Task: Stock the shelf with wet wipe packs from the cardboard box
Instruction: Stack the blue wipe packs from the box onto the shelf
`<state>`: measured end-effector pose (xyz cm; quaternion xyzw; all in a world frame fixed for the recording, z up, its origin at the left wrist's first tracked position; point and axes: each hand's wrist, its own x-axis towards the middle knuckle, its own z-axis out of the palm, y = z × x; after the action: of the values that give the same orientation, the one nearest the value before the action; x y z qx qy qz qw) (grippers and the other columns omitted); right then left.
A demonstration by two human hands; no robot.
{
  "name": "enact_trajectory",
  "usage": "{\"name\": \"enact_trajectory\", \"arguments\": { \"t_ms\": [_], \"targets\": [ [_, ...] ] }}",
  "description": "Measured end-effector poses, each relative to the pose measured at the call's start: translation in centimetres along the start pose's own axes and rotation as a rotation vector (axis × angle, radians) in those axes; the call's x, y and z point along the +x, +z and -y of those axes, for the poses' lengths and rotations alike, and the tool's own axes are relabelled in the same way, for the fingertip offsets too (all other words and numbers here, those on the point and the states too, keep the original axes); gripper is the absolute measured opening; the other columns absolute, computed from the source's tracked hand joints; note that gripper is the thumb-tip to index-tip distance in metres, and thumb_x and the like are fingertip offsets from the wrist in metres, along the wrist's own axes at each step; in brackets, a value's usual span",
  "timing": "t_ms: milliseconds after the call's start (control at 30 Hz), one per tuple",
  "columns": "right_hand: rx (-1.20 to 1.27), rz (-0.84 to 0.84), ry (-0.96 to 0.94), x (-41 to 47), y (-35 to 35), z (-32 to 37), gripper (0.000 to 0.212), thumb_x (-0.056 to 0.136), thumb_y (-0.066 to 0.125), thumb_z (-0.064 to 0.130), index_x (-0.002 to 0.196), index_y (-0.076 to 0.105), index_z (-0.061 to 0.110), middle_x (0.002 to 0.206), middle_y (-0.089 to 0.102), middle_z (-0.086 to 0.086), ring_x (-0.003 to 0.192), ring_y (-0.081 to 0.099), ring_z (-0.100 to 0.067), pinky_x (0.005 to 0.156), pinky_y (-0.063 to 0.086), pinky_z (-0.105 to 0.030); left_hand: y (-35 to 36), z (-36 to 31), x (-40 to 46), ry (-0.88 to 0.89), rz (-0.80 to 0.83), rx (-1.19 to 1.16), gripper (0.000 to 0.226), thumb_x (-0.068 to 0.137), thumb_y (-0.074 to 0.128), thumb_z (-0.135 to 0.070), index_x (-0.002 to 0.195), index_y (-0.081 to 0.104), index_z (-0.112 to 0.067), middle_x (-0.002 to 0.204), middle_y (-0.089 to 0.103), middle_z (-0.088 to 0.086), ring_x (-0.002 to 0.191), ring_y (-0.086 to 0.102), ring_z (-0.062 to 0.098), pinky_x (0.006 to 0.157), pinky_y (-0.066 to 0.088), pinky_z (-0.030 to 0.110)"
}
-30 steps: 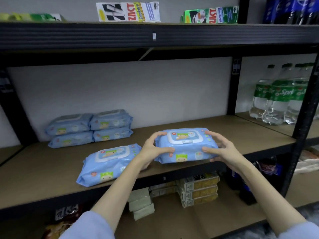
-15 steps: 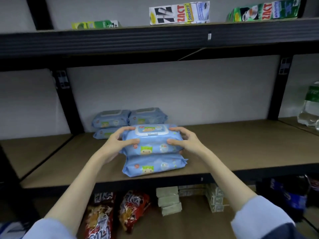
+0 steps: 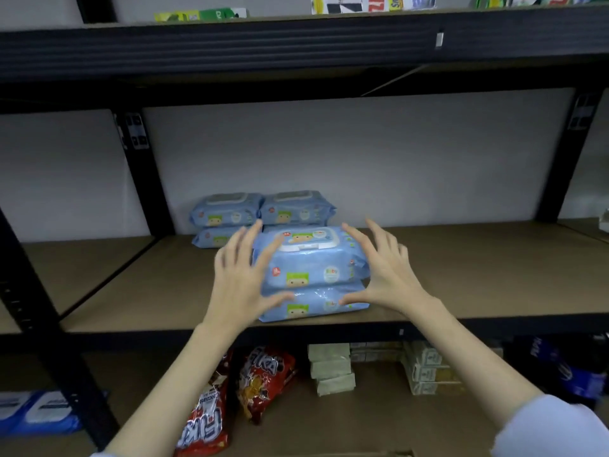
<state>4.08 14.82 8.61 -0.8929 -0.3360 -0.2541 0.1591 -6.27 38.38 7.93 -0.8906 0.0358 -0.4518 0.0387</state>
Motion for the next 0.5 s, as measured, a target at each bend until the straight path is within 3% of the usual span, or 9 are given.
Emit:
{"name": "enact_trajectory", "arguments": {
  "t_ms": [67, 167, 300, 500],
  "targets": [
    [-0.212, -0.098, -0.166, -0.1, 0.3, 0.3, 0.133, 0.036, 0.068, 0.08, 0.147, 0.012, 0.032, 0.151, 0.025, -0.012, 0.129, 0.038, -0.038, 0.095, 0.038, -0.052, 0.8, -0.9, -0.5, 0.176, 0.086, 0.128, 0.108, 0.056, 0.058, -0.08, 0.143, 0.025, -0.025, 0.151, 0.022, 0.012, 0.137, 0.023, 0.031, 0.105, 0.022, 0.05],
    [-0.317, -0.049, -0.263, -0.3, 1.0, 0.6, 0.143, 0.027, 0.068, 0.081, 0.146, 0.016, 0.022, 0.147, 0.037, -0.01, 0.128, 0.044, -0.034, 0.092, 0.041, -0.058, 1.8, -1.1, -0.6, 0.185, 0.191, 0.182, 0.128, 0.042, 0.069, -0.077, 0.145, 0.022, -0.016, 0.151, 0.022, 0.009, 0.139, 0.02, 0.027, 0.107, 0.02, 0.051],
    [-0.292, -0.045, -0.283, -0.7, 1.6, 0.4, 0.14, 0.025, 0.075, 0.074, 0.142, 0.027, 0.015, 0.142, 0.044, -0.008, 0.124, 0.05, -0.027, 0.089, 0.045, -0.055, 2.2, -0.3, -0.7, 0.162, 0.174, 0.135, 0.121, 0.046, 0.07, -0.072, 0.141, 0.03, -0.009, 0.147, 0.036, 0.007, 0.135, 0.027, 0.021, 0.105, 0.022, 0.046],
    [-0.231, -0.048, -0.282, 0.4, 1.7, 0.4, 0.128, 0.028, 0.079, 0.066, 0.138, 0.035, 0.019, 0.137, 0.048, -0.005, 0.118, 0.052, -0.022, 0.085, 0.047, -0.044, 2.2, 0.1, -0.2, 0.141, 0.167, 0.047, 0.116, 0.045, 0.077, -0.064, 0.138, 0.033, -0.012, 0.141, 0.044, 0.007, 0.131, 0.033, 0.018, 0.1, 0.027, 0.04]
  ]
}}
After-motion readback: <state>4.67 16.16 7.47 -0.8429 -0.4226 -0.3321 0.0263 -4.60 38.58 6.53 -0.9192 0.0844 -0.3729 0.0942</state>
